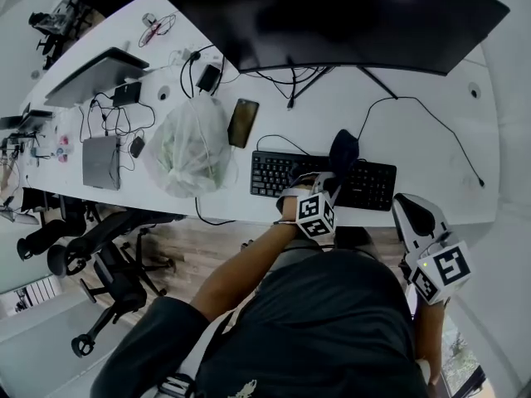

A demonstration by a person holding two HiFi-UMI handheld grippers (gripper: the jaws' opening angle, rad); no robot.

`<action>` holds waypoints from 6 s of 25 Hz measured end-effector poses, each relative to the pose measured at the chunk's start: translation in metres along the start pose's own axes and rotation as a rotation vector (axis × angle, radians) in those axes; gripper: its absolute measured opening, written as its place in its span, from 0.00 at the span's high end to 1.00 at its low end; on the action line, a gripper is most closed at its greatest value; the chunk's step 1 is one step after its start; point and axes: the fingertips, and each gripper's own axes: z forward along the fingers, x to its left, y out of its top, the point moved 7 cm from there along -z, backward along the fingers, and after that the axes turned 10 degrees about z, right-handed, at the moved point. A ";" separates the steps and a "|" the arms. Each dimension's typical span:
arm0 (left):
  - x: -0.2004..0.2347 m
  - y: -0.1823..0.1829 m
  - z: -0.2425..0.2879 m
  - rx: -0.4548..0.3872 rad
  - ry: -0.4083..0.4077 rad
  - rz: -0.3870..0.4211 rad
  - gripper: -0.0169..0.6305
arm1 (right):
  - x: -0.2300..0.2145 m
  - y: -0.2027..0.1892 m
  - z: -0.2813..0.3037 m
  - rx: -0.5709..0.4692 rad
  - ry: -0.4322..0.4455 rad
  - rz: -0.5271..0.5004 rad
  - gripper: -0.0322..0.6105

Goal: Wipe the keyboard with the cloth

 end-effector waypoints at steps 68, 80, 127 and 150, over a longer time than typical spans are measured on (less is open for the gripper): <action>-0.003 -0.018 -0.015 -0.089 -0.103 0.002 0.90 | 0.001 -0.021 0.065 0.136 0.043 0.108 0.93; 0.011 -0.008 0.006 -0.111 -0.107 -0.071 0.90 | -0.002 -0.033 0.070 0.150 0.051 0.133 0.93; 0.038 0.025 0.030 -0.109 -0.069 -0.023 0.90 | -0.021 -0.065 0.069 0.184 0.048 0.187 0.93; 0.047 0.022 0.033 -0.137 -0.050 -0.014 0.90 | -0.031 -0.079 0.073 0.201 0.039 0.222 0.93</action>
